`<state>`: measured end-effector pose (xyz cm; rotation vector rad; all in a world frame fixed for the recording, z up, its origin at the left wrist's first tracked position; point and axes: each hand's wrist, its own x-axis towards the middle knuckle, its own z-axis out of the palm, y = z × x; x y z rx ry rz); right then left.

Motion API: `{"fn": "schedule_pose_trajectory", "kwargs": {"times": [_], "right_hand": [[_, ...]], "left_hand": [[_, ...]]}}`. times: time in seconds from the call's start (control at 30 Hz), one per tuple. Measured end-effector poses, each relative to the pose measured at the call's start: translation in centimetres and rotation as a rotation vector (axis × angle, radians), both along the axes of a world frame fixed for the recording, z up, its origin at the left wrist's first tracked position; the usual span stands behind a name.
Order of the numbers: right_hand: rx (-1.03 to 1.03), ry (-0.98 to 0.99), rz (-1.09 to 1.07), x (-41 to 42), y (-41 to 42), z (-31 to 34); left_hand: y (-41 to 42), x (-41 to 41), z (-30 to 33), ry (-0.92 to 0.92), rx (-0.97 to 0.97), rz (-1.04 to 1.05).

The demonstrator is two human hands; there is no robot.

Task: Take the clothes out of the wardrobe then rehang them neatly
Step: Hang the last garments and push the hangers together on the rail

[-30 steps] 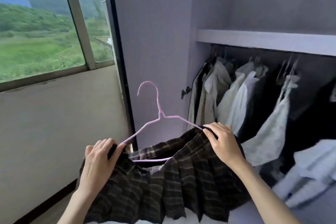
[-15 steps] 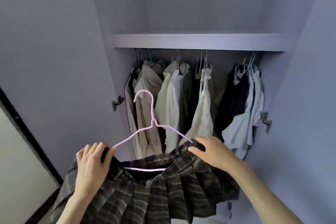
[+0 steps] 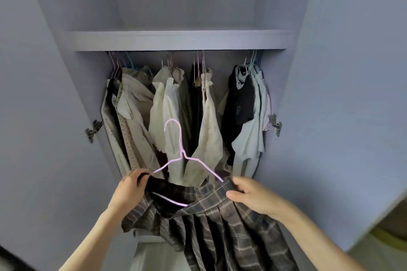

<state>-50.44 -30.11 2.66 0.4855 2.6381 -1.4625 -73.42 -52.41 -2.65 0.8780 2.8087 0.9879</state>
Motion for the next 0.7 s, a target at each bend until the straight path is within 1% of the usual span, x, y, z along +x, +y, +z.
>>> {"fn": "schedule_pose_trajectory", "kwargs": {"times": [0.13, 0.3, 0.4, 0.53, 0.7], "right_hand": [[-0.084, -0.025, -0.112, 0.7, -1.3, -1.9], [-0.083, -0.013, -0.116, -1.5, -4.0, -1.7], [-0.097, 0.028, -0.145, -3.9, -6.2, -1.3], [-0.169, 0.112, -0.173, -7.4, -8.3, -0.4], [-0.208, 0.223, -0.208, -13.3, -9.4, 1.4]], "left_hand": [[0.1, 0.7, -1.6, -0.059, -0.047, -0.069], [-2.3, 0.1, -2.6, -0.063, -0.077, -0.082], [-4.5, -1.2, -2.9, -0.059, -0.069, -0.047], [-7.0, -3.2, -2.9, -0.018, -0.068, -0.029], [-7.5, -6.1, -2.0, -0.008, -0.087, -0.006]]}}
